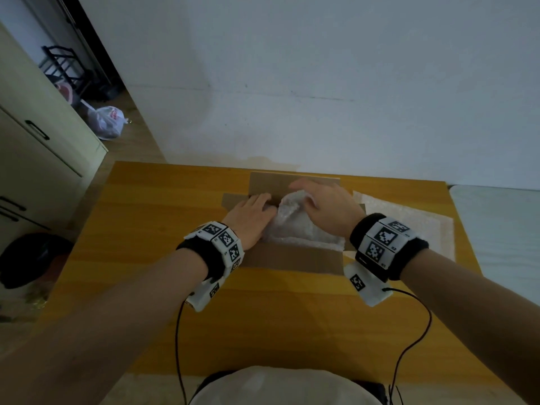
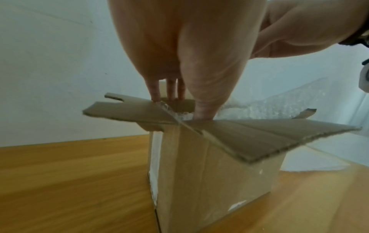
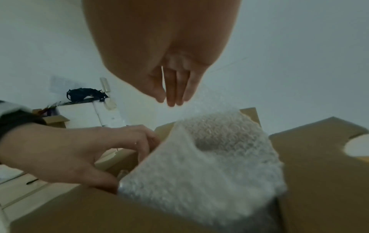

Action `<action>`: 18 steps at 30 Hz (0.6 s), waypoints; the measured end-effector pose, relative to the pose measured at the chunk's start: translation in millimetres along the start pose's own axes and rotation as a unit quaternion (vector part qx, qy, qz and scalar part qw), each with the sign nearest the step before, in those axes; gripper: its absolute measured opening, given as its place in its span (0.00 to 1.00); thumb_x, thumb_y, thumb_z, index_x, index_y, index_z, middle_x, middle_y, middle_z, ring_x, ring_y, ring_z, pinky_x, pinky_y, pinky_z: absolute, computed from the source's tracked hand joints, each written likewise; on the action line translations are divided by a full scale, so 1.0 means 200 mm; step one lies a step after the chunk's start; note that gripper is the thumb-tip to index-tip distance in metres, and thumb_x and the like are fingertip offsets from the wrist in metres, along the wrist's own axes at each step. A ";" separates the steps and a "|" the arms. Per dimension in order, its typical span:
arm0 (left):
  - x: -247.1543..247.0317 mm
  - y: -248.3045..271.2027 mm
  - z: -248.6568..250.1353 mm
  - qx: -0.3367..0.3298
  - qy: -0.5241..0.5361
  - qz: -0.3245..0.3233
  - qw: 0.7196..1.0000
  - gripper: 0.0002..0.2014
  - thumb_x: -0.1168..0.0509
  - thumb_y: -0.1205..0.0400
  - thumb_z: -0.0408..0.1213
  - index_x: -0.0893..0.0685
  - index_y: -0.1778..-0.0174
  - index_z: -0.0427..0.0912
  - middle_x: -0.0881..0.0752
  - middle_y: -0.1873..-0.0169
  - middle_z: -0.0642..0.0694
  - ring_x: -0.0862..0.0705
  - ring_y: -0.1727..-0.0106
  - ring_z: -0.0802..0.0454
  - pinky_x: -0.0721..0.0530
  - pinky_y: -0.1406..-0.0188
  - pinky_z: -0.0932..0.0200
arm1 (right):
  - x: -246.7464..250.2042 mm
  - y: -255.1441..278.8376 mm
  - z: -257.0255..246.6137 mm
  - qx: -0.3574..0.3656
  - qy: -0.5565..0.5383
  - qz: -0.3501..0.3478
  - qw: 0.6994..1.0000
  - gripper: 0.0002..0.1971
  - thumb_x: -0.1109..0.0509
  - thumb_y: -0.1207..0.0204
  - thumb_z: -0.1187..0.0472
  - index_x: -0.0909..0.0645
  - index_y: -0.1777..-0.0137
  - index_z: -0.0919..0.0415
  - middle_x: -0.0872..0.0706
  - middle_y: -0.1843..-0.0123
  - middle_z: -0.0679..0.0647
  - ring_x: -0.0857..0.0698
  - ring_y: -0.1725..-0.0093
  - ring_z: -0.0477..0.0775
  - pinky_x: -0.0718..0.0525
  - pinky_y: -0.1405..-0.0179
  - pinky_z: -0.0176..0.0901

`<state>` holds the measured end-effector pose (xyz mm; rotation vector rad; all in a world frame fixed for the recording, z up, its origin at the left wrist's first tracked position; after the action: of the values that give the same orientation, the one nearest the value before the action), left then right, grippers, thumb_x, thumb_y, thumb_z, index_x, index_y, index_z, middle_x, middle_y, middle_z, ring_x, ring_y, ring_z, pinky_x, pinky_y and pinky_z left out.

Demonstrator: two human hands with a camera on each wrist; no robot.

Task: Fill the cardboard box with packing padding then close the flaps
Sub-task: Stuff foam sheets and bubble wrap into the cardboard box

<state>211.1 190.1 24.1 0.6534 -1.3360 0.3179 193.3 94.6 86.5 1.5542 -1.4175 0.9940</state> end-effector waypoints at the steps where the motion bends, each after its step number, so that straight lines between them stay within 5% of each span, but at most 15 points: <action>1: 0.01 0.00 0.01 0.000 0.020 0.007 1.000 0.21 0.34 0.21 0.30 0.31 0.33 0.41 0.33 0.28 0.41 0.28 0.31 0.43 0.29 0.36 0.54 | 0.01 0.00 0.02 -0.005 0.022 0.015 1.000 0.22 0.44 0.20 0.65 0.29 0.26 0.55 0.26 0.23 0.51 0.23 0.29 0.54 0.27 0.35 0.43; 4: -0.02 -0.02 0.02 -0.001 0.049 -0.007 0.999 0.30 0.35 0.19 0.33 0.41 0.23 0.43 0.30 0.26 0.41 0.26 0.30 0.42 0.30 0.30 0.52 | -0.11 0.04 0.06 -0.009 0.106 -0.076 0.991 0.26 0.45 0.16 0.59 0.42 0.19 0.58 0.42 0.16 0.53 0.41 0.17 0.52 0.46 0.19 0.46; 8: -0.09 -0.02 0.03 -0.007 0.042 -0.063 0.997 0.42 0.39 0.16 0.37 0.64 0.18 0.50 0.41 0.18 0.44 0.35 0.21 0.43 0.40 0.20 0.51 | -0.29 0.15 0.08 -0.033 0.101 -0.236 0.966 0.30 0.49 0.14 0.49 0.56 0.16 0.54 0.56 0.14 0.49 0.51 0.15 0.50 0.56 0.18 0.50; 12: -0.13 -0.05 0.04 -0.026 0.017 -0.116 0.993 0.38 0.42 0.14 0.38 0.63 0.18 0.51 0.46 0.17 0.48 0.37 0.20 0.45 0.44 0.19 0.49 | -0.40 0.16 0.11 -0.062 0.083 -0.288 0.952 0.31 0.54 0.14 0.45 0.61 0.16 0.52 0.60 0.14 0.48 0.54 0.15 0.51 0.63 0.19 0.58; 18: -0.21 -0.12 0.02 -0.015 -0.005 -0.187 0.982 0.36 0.45 0.13 0.37 0.63 0.18 0.56 0.55 0.17 0.55 0.40 0.19 0.45 0.46 0.18 0.47 | -0.53 0.11 0.21 -0.081 0.102 -0.335 0.933 0.33 0.54 0.16 0.42 0.63 0.17 0.52 0.61 0.14 0.49 0.55 0.15 0.53 0.54 0.17 0.60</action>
<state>211.9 175.8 -22.9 0.8647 -1.1962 -0.0102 165.3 94.6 -25.3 1.5883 -0.7109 0.5790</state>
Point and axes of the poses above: each hand's wrist, its own y-axis away from the middle knuckle, its own x-axis out of the back of the hand, z = x × y, the point moved 10 cm from there along -y, towards the middle knuckle
